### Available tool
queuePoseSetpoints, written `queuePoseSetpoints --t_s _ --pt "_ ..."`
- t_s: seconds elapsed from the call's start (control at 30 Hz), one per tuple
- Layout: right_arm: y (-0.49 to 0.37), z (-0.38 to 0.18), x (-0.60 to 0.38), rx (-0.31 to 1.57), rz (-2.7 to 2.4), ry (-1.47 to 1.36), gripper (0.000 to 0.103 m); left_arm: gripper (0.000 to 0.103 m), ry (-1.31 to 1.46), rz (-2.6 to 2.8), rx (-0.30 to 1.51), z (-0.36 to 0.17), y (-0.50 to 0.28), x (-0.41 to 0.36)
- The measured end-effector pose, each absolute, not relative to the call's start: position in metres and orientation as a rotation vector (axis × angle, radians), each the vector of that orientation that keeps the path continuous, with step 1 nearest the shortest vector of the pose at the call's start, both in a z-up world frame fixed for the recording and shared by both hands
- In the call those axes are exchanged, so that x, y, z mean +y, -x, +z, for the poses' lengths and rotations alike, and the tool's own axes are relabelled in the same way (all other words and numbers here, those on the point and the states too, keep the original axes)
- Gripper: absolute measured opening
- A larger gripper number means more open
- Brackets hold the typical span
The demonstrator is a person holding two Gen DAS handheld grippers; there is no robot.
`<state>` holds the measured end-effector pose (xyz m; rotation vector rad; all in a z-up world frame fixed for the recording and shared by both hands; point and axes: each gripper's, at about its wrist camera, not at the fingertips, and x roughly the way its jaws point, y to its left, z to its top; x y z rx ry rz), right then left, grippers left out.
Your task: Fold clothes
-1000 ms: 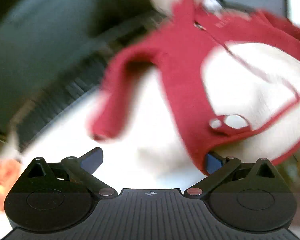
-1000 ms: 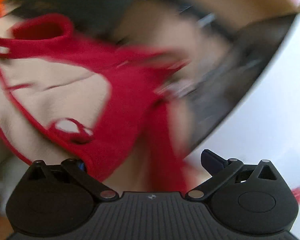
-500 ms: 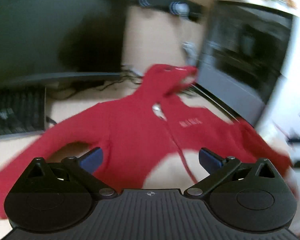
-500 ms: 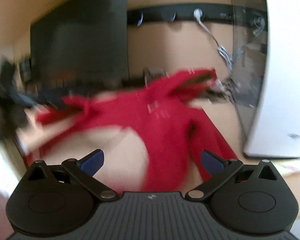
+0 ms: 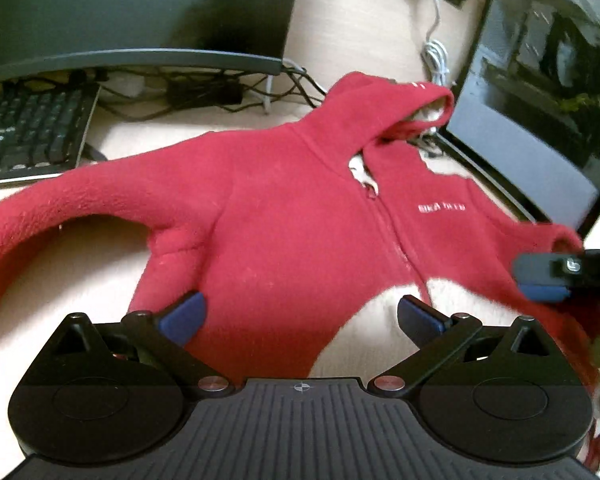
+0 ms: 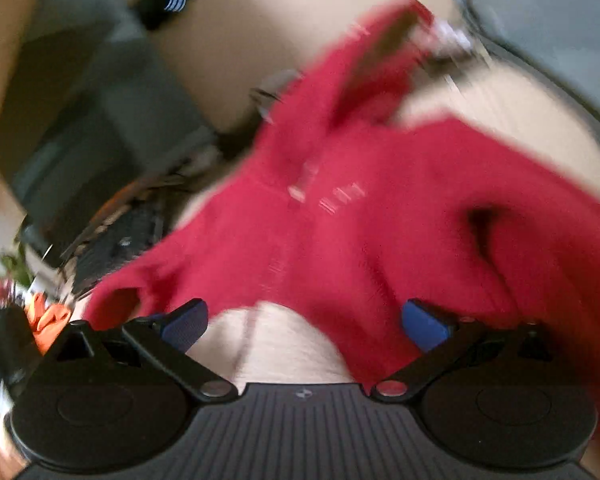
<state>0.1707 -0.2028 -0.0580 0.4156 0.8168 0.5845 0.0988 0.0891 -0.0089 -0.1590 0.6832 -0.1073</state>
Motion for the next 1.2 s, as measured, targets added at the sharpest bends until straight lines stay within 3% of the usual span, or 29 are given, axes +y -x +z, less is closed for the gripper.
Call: queuePoseSetpoints --t_s 0.47,0.9,1.2 --pt "-0.126 -0.06 -0.167 0.694 0.641 0.046 0.103 0.103 0.323 0.085 0.572 0.03 -0.018 0.139" --pt "-0.126 -0.061 -0.16 0.694 0.624 0.11 0.103 0.103 0.483 0.568 0.488 0.039 0.047 0.245" --pt "-0.124 -0.062 -0.158 0.693 0.614 0.118 0.103 0.103 0.632 0.396 0.517 0.012 0.019 0.279"
